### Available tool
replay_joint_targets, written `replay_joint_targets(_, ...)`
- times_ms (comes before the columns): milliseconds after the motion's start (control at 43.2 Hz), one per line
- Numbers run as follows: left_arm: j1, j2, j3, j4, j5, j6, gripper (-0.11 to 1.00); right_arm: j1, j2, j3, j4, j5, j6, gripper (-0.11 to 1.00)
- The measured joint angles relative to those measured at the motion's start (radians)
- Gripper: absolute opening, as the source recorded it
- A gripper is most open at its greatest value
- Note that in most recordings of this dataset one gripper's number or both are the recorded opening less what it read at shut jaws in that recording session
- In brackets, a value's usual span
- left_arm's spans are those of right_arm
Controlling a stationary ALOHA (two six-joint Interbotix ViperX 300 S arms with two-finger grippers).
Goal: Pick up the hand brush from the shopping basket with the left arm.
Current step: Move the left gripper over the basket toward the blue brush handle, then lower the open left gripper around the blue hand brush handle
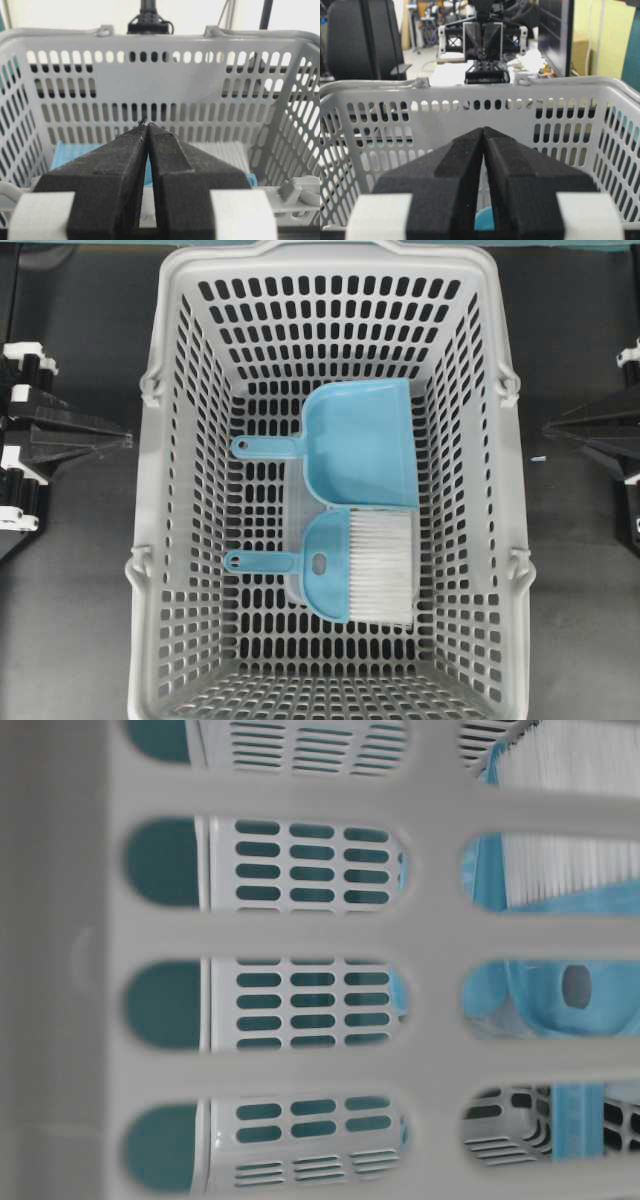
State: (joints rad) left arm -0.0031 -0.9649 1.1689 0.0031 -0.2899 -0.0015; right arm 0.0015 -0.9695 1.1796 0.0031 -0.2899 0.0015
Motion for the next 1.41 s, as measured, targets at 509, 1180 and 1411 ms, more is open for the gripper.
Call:
replay_joint_targets(509,-0.002,0.166,-0.370,0.038,0.523,-0.029,0.00,-0.008,-0.003,-0.098,0.012,0.333,0.006,0.00)
replay_joint_targets(1180,-0.101,0.606,-0.844,0.038,1.144,-0.084,0.01,0.023,0.038,-0.195,0.015,0.502,0.015,0.68)
replay_joint_targets(1411,-0.103,0.706,-0.920,0.038,1.239,-0.135,0.49,0.028,0.044,-0.204,0.017,0.463,0.048,0.74)
